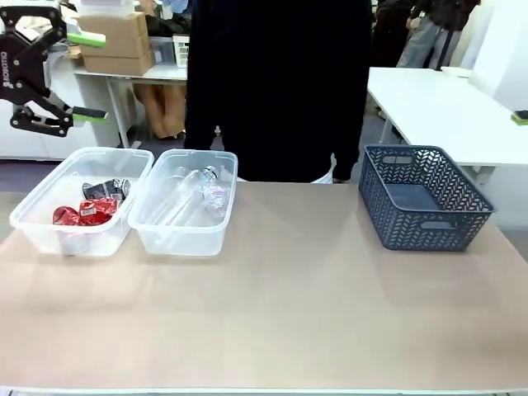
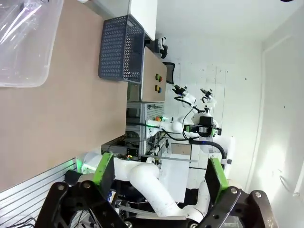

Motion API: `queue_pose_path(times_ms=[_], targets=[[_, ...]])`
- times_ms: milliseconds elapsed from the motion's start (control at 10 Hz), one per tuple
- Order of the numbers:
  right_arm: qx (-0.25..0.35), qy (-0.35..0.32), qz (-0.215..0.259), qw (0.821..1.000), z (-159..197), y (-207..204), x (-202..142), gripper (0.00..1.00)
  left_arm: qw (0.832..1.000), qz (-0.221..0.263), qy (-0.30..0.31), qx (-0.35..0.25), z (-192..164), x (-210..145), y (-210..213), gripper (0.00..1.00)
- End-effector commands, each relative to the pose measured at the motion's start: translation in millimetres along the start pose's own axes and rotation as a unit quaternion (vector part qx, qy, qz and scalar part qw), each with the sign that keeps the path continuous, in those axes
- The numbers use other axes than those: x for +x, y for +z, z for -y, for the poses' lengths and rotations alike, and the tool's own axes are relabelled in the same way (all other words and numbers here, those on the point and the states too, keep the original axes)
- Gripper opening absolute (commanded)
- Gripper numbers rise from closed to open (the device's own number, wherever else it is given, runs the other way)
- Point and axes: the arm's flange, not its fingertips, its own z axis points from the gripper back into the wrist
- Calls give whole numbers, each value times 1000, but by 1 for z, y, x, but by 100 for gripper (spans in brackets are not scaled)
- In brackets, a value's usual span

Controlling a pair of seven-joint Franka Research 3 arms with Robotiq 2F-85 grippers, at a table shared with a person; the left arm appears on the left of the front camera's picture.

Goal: Sort the waste into each basket.
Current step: Release the Organizing box you were holding.

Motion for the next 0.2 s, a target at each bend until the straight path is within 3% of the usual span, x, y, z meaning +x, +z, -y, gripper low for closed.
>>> queue_pose_path(times_ms=[0, 100], targets=[[-7, 16, 1, 1000, 3, 9, 0, 100, 1000, -4, -16, -21, 1, -5, 6, 100], [-7, 16, 1, 1000, 3, 9, 0, 100, 1000, -4, -16, -21, 1, -5, 6, 100]])
